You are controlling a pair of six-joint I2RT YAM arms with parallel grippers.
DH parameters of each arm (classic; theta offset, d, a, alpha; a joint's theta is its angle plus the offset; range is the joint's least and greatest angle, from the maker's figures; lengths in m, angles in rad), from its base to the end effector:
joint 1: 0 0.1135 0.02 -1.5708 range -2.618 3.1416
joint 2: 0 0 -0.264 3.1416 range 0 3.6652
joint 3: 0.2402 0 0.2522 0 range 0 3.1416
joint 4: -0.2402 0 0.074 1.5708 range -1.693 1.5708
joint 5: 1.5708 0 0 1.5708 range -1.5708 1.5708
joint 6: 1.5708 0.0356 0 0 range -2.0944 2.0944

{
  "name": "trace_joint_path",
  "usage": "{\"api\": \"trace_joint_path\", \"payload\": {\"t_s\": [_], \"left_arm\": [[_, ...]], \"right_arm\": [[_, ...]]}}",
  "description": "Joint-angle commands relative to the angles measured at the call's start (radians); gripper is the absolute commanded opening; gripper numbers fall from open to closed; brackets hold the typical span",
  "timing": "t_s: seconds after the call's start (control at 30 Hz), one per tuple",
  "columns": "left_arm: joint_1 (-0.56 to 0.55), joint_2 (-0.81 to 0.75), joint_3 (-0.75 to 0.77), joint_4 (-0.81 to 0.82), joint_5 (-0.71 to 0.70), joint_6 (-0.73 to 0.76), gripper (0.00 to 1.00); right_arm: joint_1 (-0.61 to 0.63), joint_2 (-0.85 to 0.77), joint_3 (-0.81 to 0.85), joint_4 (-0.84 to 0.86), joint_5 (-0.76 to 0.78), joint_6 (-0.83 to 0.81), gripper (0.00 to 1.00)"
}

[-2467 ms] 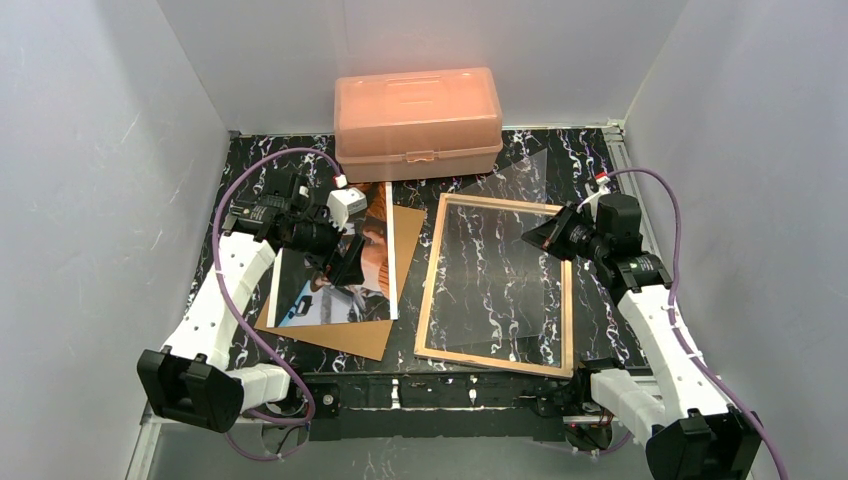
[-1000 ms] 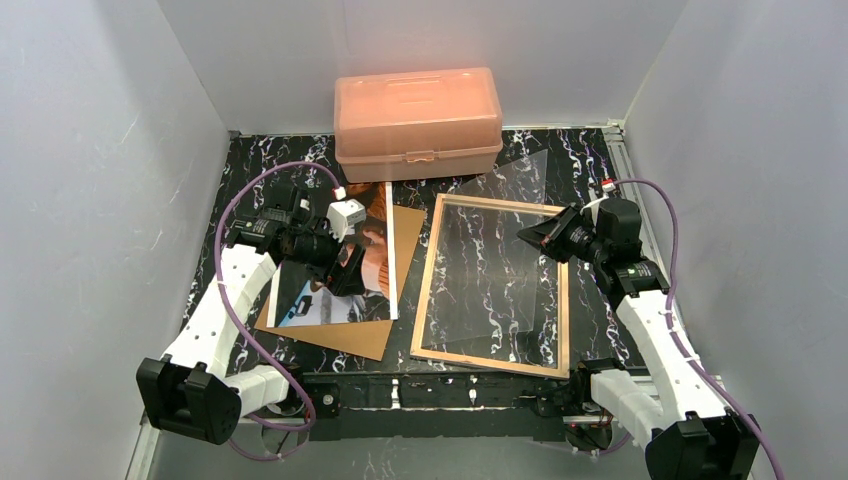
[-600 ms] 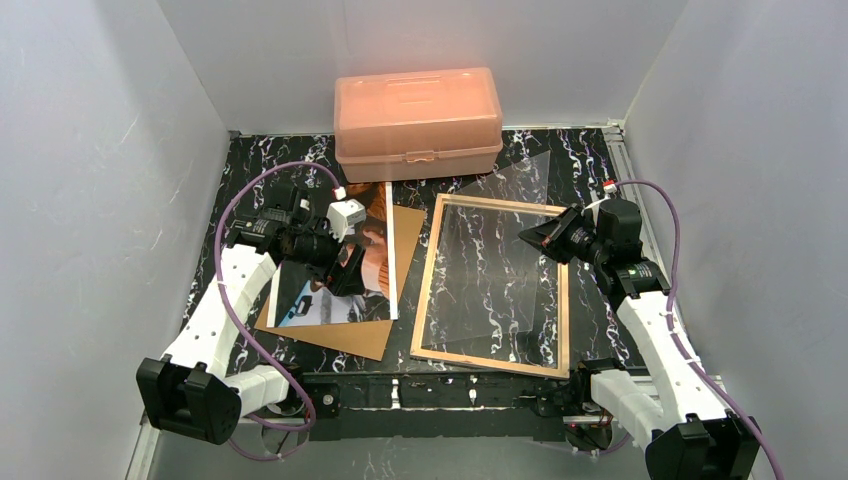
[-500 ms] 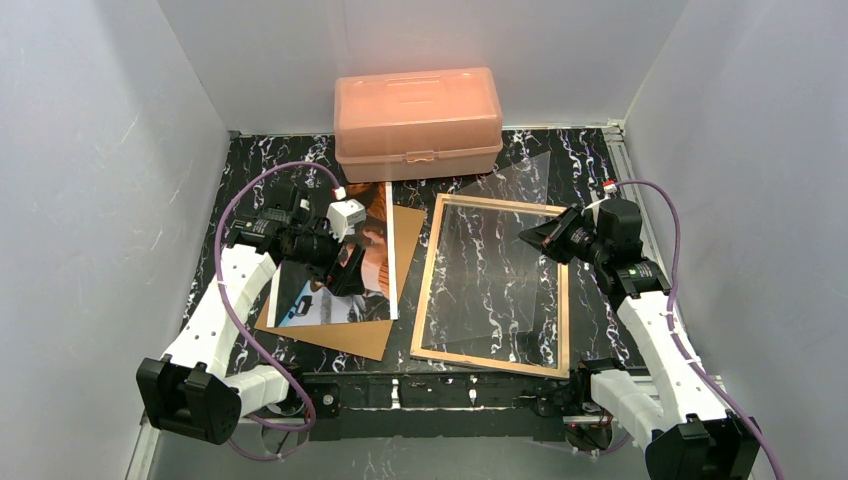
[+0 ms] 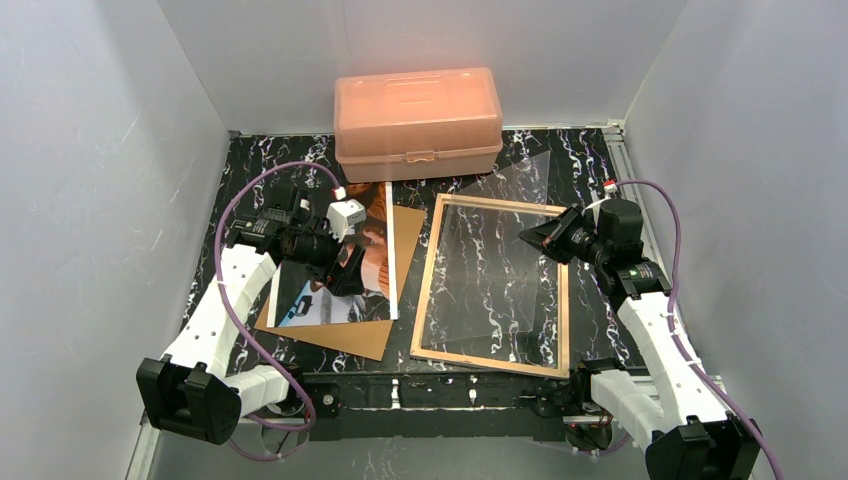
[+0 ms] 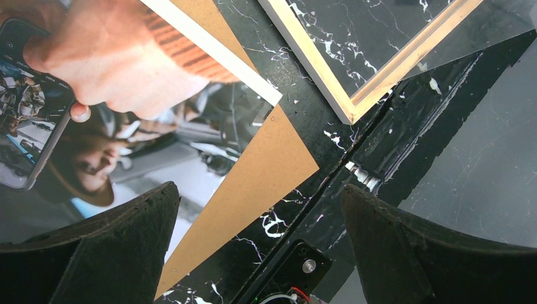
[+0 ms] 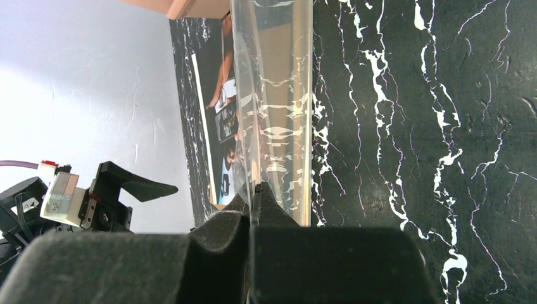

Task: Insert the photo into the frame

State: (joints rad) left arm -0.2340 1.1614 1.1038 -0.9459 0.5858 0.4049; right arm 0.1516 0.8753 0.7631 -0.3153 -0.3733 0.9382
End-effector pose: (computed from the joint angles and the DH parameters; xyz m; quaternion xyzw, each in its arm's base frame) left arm 0.2081 -0.0698 0.3141 0.3654 0.8473 -0.2533 0.2906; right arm 0.1942 0.0428 0.3040 0.2240 0.8018 0.4090 0.3737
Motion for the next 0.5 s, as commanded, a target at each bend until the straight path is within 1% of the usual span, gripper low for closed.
{"api": "trace_joint_path", "payload": {"t_s": [0.0, 0.47], "left_arm": [[-0.005, -0.026, 0.020, -0.018, 0.004, 0.015, 0.98], [-0.005, -0.025, 0.034, -0.019, -0.007, 0.017, 0.99]], "right_arm": [[-0.002, -0.015, 0.060, 0.033, -0.031, -0.009, 0.01], [-0.001, -0.019, -0.021, 0.093, -0.055, -0.009, 0.01]]}}
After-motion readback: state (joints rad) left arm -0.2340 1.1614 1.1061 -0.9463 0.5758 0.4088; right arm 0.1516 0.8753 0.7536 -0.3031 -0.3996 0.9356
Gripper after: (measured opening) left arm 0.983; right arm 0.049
